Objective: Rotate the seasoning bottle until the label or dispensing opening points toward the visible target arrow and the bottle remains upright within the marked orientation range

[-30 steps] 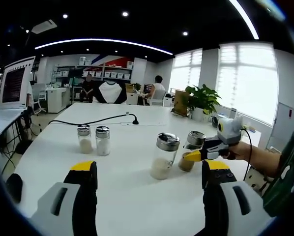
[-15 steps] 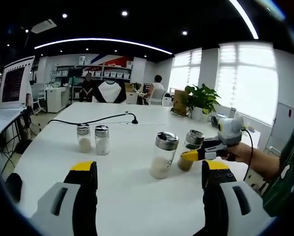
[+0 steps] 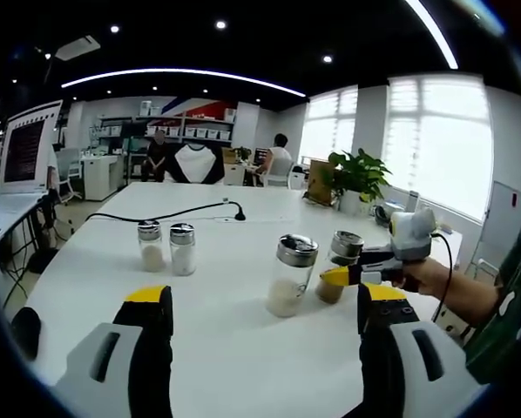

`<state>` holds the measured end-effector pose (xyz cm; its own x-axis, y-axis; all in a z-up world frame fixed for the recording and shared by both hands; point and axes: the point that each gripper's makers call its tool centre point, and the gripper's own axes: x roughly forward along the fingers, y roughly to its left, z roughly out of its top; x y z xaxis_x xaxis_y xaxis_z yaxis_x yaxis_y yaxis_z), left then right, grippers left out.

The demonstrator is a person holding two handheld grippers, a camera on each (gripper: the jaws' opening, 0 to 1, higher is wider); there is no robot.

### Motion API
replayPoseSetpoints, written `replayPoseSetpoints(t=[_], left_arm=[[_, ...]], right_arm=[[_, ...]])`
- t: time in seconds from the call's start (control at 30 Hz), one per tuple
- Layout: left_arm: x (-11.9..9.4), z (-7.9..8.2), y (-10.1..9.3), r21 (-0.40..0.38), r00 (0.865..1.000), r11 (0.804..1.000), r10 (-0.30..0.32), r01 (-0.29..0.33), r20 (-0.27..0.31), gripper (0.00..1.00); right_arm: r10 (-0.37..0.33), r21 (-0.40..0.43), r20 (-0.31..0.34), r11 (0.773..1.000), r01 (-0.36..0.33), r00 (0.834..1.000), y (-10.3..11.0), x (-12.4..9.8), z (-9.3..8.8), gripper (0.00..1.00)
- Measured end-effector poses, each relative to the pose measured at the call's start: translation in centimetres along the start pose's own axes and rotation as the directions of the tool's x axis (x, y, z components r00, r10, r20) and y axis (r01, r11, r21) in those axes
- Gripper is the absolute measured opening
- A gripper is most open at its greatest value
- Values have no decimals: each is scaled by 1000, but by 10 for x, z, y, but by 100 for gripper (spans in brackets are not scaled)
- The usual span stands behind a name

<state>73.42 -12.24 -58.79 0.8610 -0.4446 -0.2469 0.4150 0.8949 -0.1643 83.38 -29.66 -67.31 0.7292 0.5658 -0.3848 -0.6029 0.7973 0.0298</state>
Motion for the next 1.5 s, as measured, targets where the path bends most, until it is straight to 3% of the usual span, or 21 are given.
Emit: replayPoseSetpoints(t=[0.7, 1.27, 1.5], left_arm=[[3, -3, 2, -8, 1000, 1000, -9, 9, -5, 92], [3, -4, -1, -2, 1000, 1000, -10, 10, -6, 92], [3, -3, 0, 0, 1000, 1000, -8, 8, -6, 92]], right_arm=[[-134, 45, -15, 990, 135, 991, -4, -1, -2, 42], [-283, 94, -33, 954, 285, 959, -9, -2, -4, 42], [-312, 93, -44, 945, 315, 949, -10, -2, -4, 42]])
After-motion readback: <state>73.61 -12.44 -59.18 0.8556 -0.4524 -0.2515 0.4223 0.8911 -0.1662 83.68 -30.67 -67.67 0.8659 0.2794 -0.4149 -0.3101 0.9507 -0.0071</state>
